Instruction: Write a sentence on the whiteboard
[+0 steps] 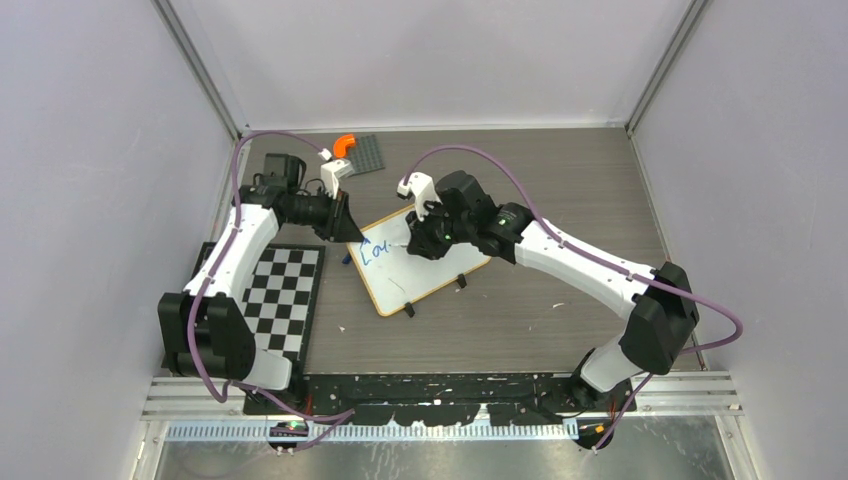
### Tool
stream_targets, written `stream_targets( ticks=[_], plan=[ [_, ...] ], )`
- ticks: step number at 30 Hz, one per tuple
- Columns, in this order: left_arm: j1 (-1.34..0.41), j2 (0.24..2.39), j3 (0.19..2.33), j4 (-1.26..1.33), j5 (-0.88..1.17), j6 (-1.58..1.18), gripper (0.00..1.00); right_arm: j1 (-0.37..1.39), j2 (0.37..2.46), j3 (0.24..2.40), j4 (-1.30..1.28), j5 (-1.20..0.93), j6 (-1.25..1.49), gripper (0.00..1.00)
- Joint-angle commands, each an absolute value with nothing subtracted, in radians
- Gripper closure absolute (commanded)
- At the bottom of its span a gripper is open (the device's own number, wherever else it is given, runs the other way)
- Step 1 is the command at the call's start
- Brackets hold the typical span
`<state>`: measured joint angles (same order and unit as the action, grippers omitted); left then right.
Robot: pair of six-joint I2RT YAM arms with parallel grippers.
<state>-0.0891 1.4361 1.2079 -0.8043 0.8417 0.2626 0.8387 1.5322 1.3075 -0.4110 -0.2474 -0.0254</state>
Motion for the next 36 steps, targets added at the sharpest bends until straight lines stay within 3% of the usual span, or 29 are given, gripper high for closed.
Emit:
stream_targets(
  ticks=[1, 9, 36],
  plan=[
    [-0.100, 1.432, 1.239, -0.811, 0.819, 0.298, 0.91, 0.842, 1.529, 1.302, -0.357, -0.234, -0.032, 1.00],
    [-0.103, 1.435, 1.240, -0.813, 0.817, 0.300, 0.97, 0.843, 1.537, 1.296, -0.352, -0.224, -0.034, 1.00],
    [-0.107, 1.438, 1.246, -0.821, 0.821, 0.305, 0.99, 0.860, 1.568, 1.369, -0.358, -0.179, -0.058, 1.00]
  ],
)
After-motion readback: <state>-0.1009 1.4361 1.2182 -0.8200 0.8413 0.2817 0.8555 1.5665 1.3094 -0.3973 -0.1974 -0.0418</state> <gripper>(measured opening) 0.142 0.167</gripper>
